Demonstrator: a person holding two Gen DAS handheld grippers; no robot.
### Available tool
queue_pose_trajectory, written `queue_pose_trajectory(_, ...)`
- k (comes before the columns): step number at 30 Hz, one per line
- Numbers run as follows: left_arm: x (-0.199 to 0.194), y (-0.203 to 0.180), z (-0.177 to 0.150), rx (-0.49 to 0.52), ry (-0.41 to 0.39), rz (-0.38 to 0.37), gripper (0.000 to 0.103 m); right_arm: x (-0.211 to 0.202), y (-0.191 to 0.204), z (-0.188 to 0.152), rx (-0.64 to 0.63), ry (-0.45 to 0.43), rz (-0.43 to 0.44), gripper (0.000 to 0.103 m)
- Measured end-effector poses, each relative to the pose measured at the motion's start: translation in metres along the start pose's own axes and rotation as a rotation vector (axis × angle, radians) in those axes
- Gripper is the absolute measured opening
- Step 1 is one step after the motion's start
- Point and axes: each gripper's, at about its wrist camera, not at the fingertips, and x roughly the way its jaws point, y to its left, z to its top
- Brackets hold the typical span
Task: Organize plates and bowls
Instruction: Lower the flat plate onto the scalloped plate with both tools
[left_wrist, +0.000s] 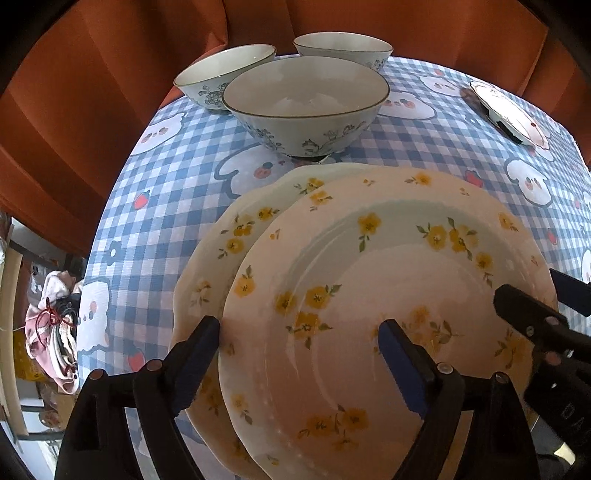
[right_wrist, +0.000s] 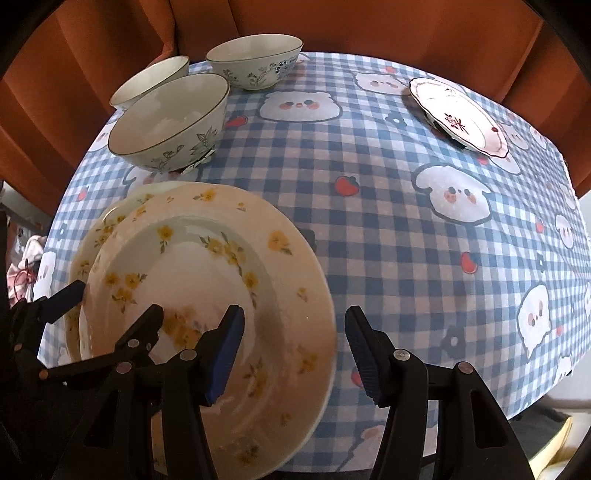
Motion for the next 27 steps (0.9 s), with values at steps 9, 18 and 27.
queue_pose_trajectory(9,-0.001,0.009,-0.003,-0.037,0.046,-0.067,0.089,-0.003,0.000,-0.007,0.017,-0.003,0.021,0.056)
queue_pose_trajectory(18,-0.011,0.022,-0.004,-0.035,0.028,-0.071,0.089,0.006,0.012,-0.005,0.024,0.005,-0.012,0.041)
queue_pose_trajectory(27,-0.012,0.031,-0.002,-0.016,0.015,-0.075,0.089,0.014,0.027,-0.001,0.037,0.031,-0.032,0.042)
